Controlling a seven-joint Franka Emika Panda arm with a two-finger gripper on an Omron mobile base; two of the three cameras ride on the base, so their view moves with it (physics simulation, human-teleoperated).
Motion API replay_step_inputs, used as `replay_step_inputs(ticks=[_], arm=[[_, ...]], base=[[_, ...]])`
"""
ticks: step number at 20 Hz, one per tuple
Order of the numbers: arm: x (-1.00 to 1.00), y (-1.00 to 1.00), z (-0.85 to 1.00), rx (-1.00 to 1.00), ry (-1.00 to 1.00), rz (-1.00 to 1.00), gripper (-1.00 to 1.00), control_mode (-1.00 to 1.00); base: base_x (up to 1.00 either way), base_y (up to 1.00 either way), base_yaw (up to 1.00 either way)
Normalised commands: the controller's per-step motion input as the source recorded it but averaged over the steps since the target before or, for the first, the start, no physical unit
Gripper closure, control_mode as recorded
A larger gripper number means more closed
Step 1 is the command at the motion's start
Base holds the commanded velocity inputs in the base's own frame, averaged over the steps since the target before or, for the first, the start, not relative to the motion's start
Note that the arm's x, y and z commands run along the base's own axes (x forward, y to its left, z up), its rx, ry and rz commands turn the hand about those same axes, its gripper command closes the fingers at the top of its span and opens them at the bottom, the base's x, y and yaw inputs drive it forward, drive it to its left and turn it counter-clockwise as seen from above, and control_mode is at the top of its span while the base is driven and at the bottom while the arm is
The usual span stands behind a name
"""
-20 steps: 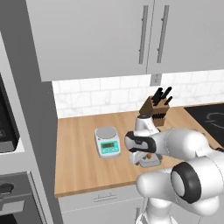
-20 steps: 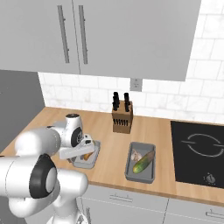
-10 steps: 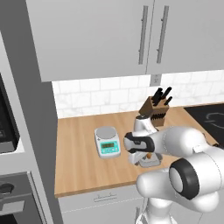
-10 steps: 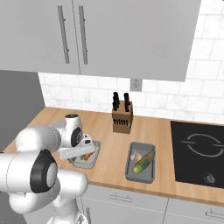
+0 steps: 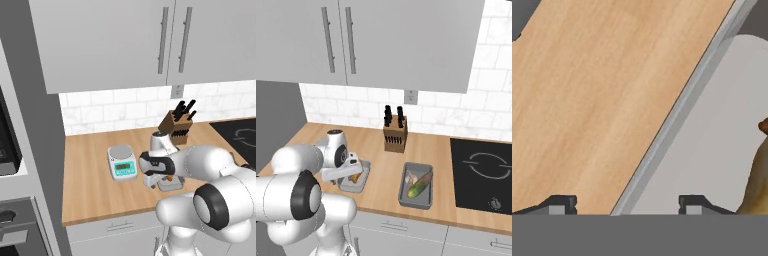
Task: Take the meat container that has the chicken drumstick and place it on the second highest rack of the freezer. Then take the vegetable container that has the garlic and cucumber and place it on the highest rack of the freezer.
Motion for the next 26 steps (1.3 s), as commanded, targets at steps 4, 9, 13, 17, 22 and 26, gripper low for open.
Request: replay_step_inputs(ticks=[4, 9, 13, 17, 22, 26], arm=[[-0.01, 0.0, -0.24, 0.0, 0.0, 0.0, -1.0, -1.0], [0.0, 0.0, 0.0, 0.0, 0.0, 0.0, 1.0, -1.0], [0.0, 0.0, 0.0, 0.0, 0.0, 0.0, 1.0, -1.0], [-0.01, 0.01, -0.02, 0.0, 0.01, 0.0, 1.0, -1.0], [-0.12, 0.02, -0.43, 0.03, 0.01, -0.01, 1.0, -1.0], [0.0, 0.0, -0.24, 0.0, -0.05, 0.0, 1.0, -1.0]], base=[[0.0, 0.0, 0.0], [0.0, 0.0, 0.0], [0.0, 0.0, 0.0], [0.0, 0.0, 0.0], [0.0, 0.0, 0.0], [0.0, 0.0, 0.0]])
